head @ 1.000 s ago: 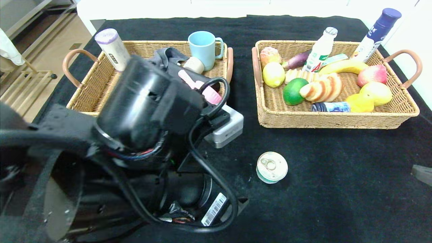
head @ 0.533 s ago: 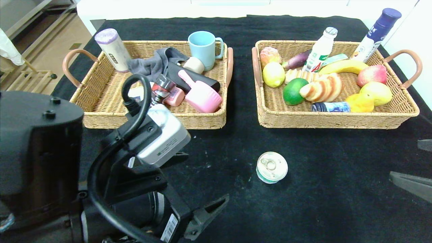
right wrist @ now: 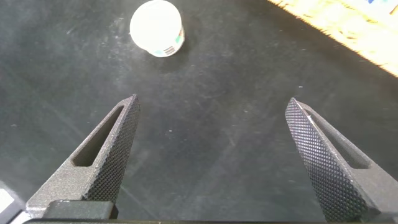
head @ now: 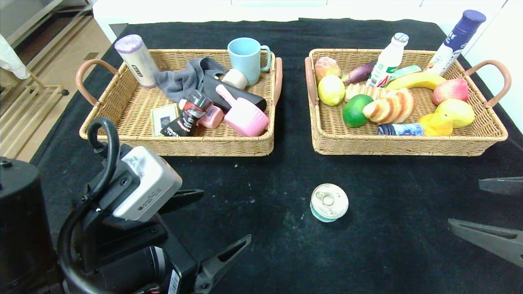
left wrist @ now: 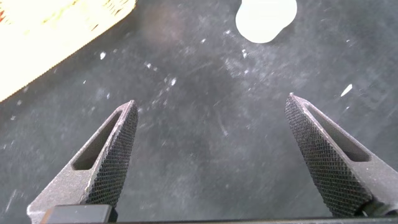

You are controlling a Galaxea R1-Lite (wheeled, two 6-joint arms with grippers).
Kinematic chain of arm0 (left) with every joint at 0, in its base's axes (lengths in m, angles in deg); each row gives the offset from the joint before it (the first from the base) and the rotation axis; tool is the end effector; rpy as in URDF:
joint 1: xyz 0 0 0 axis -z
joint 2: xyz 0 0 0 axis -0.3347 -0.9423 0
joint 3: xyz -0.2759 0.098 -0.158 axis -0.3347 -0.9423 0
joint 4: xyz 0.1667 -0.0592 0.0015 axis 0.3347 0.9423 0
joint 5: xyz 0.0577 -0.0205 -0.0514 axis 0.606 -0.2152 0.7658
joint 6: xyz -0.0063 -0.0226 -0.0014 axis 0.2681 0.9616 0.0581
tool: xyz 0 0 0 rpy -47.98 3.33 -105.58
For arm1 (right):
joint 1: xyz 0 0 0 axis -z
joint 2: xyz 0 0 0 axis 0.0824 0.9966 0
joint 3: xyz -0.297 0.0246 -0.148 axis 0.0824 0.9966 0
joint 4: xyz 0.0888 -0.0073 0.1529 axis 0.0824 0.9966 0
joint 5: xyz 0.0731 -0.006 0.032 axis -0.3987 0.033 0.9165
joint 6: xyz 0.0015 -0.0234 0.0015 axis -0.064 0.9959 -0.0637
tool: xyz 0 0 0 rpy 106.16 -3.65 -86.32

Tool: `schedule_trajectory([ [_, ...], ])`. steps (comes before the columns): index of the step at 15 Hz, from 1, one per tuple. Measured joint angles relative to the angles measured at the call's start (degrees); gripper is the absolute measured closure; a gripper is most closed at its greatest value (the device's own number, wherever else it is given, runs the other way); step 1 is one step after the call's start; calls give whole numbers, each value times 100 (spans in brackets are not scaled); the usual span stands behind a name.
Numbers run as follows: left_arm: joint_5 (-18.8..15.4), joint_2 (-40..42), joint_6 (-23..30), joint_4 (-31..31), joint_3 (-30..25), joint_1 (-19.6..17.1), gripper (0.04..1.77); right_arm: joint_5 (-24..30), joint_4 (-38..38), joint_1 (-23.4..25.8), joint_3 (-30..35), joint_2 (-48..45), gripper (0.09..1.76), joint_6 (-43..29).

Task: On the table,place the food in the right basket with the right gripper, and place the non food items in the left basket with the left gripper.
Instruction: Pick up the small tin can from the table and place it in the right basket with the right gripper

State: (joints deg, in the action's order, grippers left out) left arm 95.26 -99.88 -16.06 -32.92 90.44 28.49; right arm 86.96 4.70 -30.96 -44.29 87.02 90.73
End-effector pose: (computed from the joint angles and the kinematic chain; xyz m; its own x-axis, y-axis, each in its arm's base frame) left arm 0.1156 -0.1222 0.2587 0.7651 -0.5799 -0.2800 0.6357 0.7497 0.1843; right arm 0.0889 0.0468 0.3000 0.7687 0.4975 -0.4020 -0.5717 0.8163 -0.0828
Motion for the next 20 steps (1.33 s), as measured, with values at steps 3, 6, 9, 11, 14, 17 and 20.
schedule_trajectory([
  [3,-12,46,9,-5,-50,-108,10,-12,0,-69,-6,105,14,-52],
  [6,-15,121,-11,-2,-57,-135,10,-15,-6,-102,-44,188,14,-217],
  [9,-12,173,-24,-5,-46,-144,9,-539,62,-494,-286,358,14,-839],
  [11,-15,204,-44,-5,-41,-139,9,-1317,83,-979,-590,675,14,-1457],
  [14,-12,236,-44,-6,-33,-138,9,-2078,542,-1659,-1493,1434,14,-2353],
  [17,-11,378,-48,-2,-6,-138,9,-2575,1410,-2100,-2688,2291,14,-3265],
  [20,-11,597,-113,28,52,-138,9,-2803,2086,-2275,-3578,3117,14,-3999],
])
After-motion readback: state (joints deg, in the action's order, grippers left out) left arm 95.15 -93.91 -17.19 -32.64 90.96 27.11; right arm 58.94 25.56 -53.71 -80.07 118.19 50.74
